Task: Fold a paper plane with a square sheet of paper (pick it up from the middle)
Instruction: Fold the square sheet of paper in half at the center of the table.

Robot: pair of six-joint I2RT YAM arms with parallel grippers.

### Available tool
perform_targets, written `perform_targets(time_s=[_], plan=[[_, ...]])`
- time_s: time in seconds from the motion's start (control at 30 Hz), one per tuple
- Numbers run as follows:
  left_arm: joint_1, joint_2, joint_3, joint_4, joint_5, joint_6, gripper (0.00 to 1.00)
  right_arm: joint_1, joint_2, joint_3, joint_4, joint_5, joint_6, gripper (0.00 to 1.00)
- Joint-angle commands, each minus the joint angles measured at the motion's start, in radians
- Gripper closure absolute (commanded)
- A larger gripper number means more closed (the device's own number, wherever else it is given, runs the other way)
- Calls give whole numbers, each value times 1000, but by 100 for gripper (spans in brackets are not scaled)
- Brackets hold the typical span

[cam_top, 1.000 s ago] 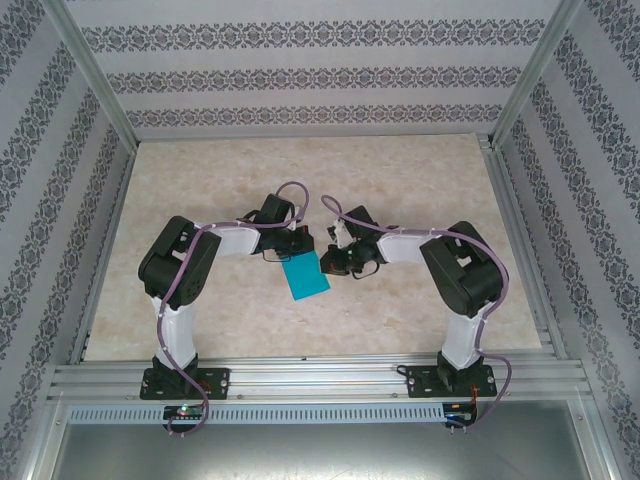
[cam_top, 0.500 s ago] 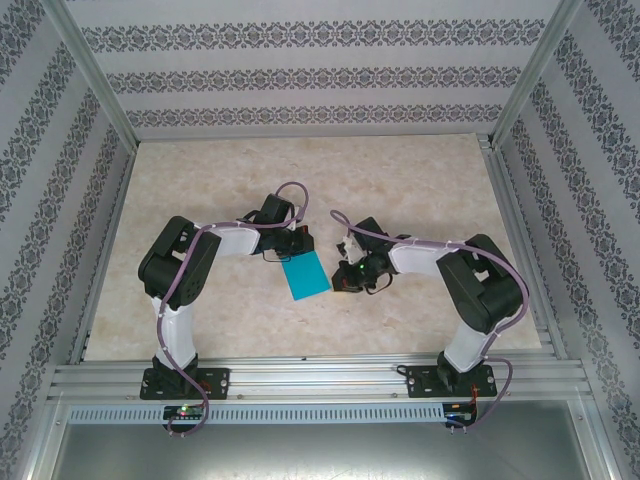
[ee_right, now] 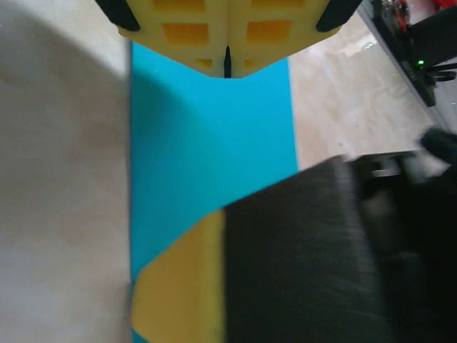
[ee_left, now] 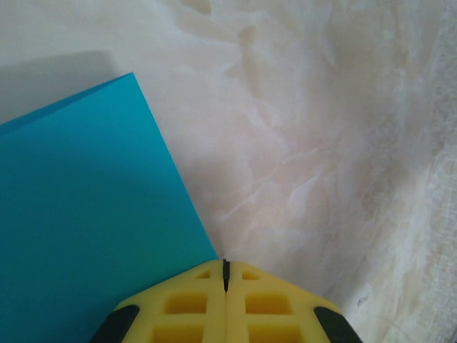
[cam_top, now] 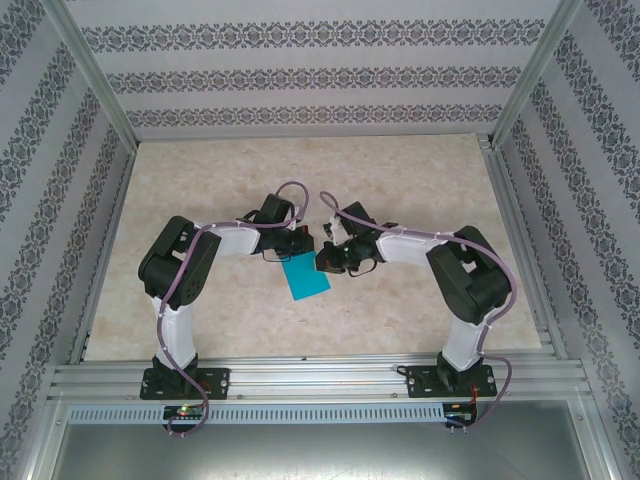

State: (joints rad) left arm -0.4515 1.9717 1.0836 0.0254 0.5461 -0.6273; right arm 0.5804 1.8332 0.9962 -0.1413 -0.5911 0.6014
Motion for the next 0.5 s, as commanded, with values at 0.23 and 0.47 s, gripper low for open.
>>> perform_targets(time_s=[0.23, 0.47], plan=[[-4, 42, 44, -195, -32, 117, 100, -10, 51, -24, -23, 28, 14, 100], [-8, -8, 13, -9, 96, 45, 100, -12, 74, -39, -27, 30, 6, 100]])
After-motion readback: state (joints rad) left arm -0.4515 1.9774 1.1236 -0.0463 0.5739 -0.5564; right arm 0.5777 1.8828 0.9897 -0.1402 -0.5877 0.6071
